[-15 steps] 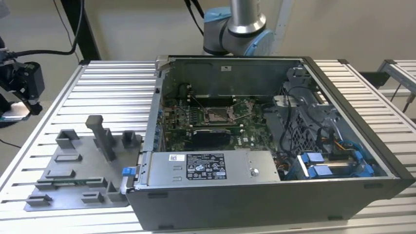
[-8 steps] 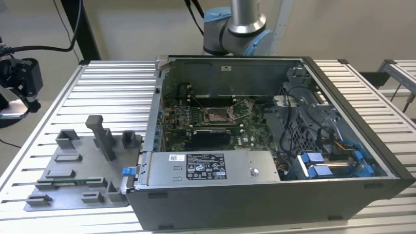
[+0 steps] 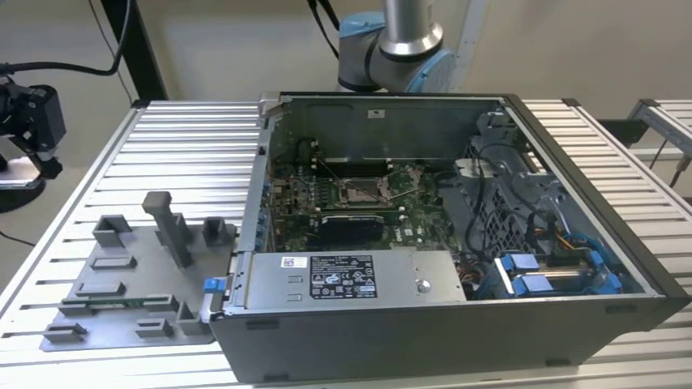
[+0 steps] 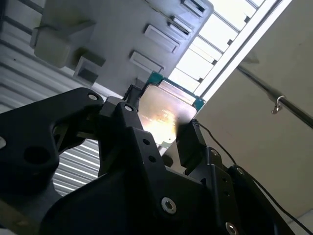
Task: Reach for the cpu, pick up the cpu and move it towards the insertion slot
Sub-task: 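Pick up the cpu and move it towards the insertion slot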
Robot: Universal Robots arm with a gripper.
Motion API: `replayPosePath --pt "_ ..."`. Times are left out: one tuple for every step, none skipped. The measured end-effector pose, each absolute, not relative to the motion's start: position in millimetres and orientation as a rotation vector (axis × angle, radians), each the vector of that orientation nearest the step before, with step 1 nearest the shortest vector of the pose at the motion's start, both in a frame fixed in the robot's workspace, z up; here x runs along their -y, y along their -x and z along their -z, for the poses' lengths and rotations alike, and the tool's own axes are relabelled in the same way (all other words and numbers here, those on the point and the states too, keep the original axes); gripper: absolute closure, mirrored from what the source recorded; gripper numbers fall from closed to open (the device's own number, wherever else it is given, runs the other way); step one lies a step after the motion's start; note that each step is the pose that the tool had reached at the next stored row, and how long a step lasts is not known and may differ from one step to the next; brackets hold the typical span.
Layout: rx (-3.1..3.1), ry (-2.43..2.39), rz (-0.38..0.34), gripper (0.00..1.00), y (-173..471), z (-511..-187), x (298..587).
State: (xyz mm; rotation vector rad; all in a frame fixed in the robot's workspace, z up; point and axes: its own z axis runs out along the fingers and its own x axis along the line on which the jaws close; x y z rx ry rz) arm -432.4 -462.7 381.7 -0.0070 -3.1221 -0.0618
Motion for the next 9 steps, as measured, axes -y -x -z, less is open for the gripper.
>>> replayPosePath --pt "3.122 0.007 0.062 1.00 432.4 -383.1 462.7" --pt "3.122 0.007 0.062 1.00 432.4 -384.6 462.7" --pt "3.122 0.007 0.062 1.00 432.4 -386.1 462.8" --pt "3.122 0.007 0.062 1.00 432.4 -387.6 462.8" --pt "3.122 0.007 0.062 1.00 432.4 -388.9 462.8" --pt "3.122 0.007 0.062 1.00 432.4 -389.9 462.8" --pt "3.122 0.007 0.062 1.00 432.4 -390.8 462.8" --pt "3.122 0.007 0.062 1.00 432.4 -391.7 462.8" --pt "3.122 0.007 0.062 1.00 432.4 -392.3 462.8"
